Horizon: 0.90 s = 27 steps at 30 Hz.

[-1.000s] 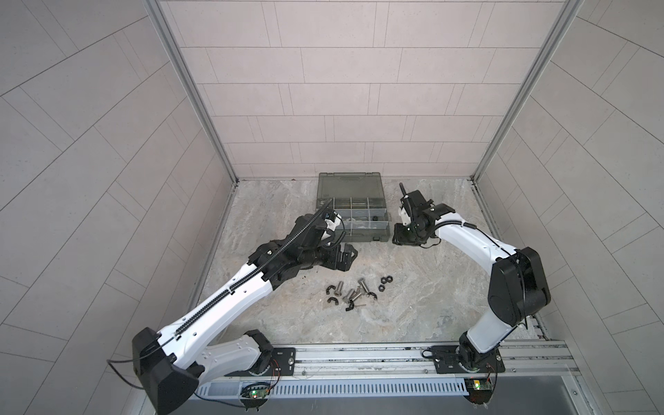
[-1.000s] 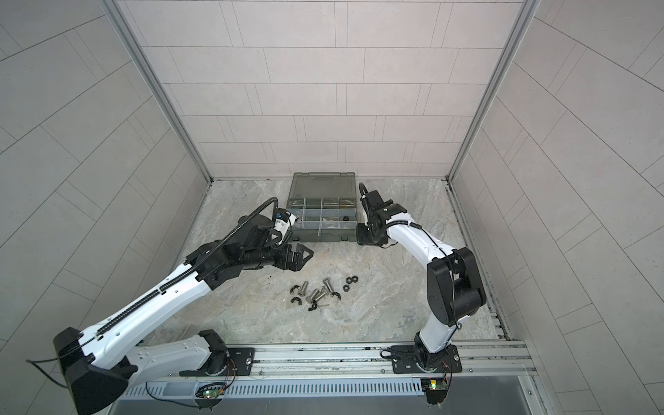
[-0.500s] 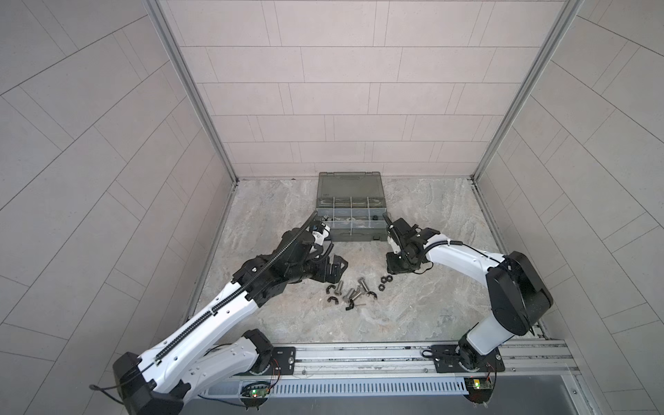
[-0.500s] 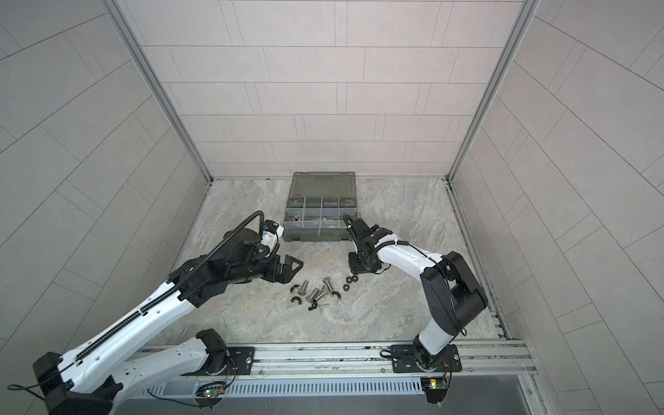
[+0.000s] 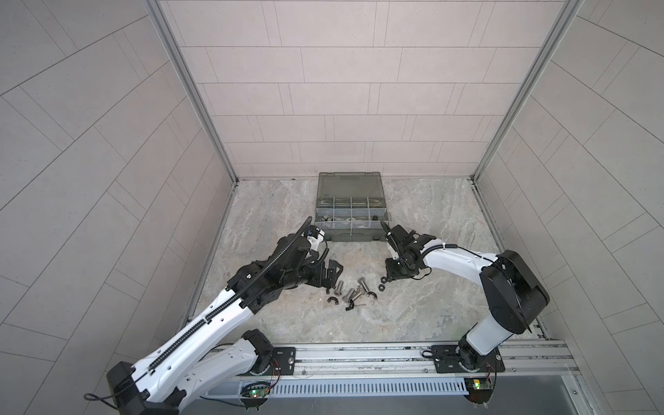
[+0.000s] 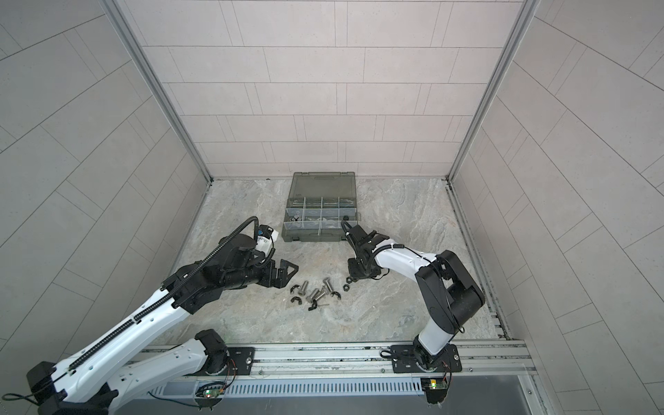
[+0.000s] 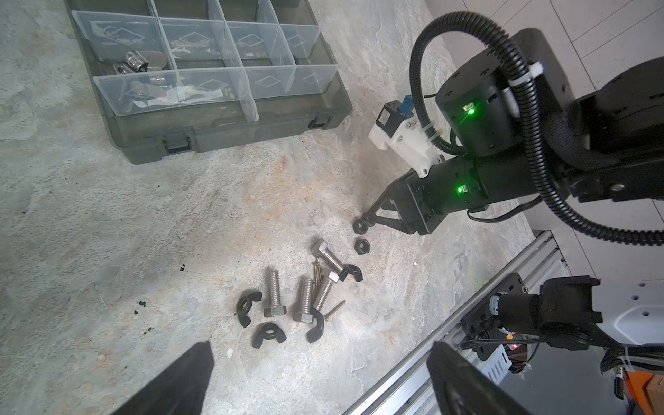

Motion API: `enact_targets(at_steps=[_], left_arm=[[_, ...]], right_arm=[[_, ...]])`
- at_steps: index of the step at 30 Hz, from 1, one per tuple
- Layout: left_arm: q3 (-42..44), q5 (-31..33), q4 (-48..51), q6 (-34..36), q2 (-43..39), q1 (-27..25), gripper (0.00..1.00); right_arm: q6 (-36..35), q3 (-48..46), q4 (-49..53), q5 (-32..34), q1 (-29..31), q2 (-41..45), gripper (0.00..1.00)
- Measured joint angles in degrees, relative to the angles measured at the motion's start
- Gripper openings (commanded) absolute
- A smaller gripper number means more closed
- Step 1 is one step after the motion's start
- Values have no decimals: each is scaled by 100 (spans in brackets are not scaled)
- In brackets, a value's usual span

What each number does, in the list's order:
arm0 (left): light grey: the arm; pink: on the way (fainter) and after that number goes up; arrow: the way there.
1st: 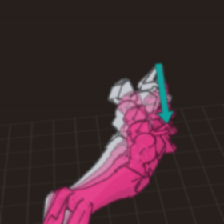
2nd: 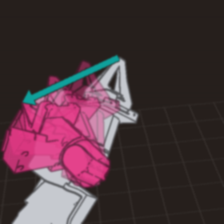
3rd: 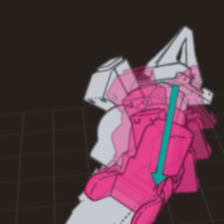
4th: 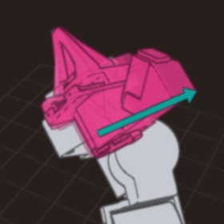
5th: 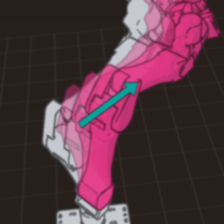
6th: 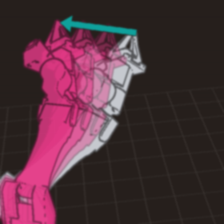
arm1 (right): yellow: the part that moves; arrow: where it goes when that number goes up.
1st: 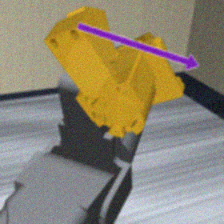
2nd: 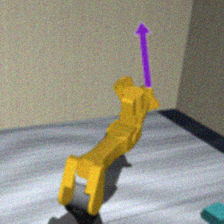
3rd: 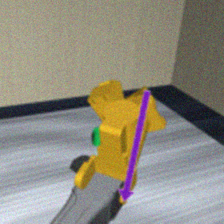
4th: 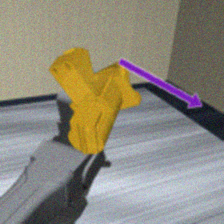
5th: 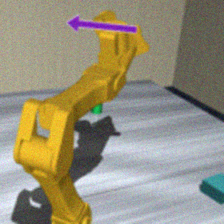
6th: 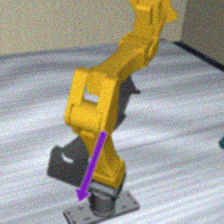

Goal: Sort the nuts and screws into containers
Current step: 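Lower the open right gripper onto another black hex nut in the pile, then close the right gripper on the hex nut and lift it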

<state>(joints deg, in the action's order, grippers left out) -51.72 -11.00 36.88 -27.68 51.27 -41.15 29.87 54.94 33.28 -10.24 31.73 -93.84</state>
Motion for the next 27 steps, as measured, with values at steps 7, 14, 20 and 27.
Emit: enact_targets(at_steps=[7,14,20,27], left_arm=[[0,31,2,2,0,-2,100],[0,61,4,4,13,0,100],[0,81,7,4,13,0,100],[15,101,44,7,-31,0,100]], right_arm=[[17,0,-103,-4,4,-35,40],[24,22,-192,-46,39,-94,40],[28,24,-179,-46,92,-96,39],[90,9,-208,-85,140,-133,33]])
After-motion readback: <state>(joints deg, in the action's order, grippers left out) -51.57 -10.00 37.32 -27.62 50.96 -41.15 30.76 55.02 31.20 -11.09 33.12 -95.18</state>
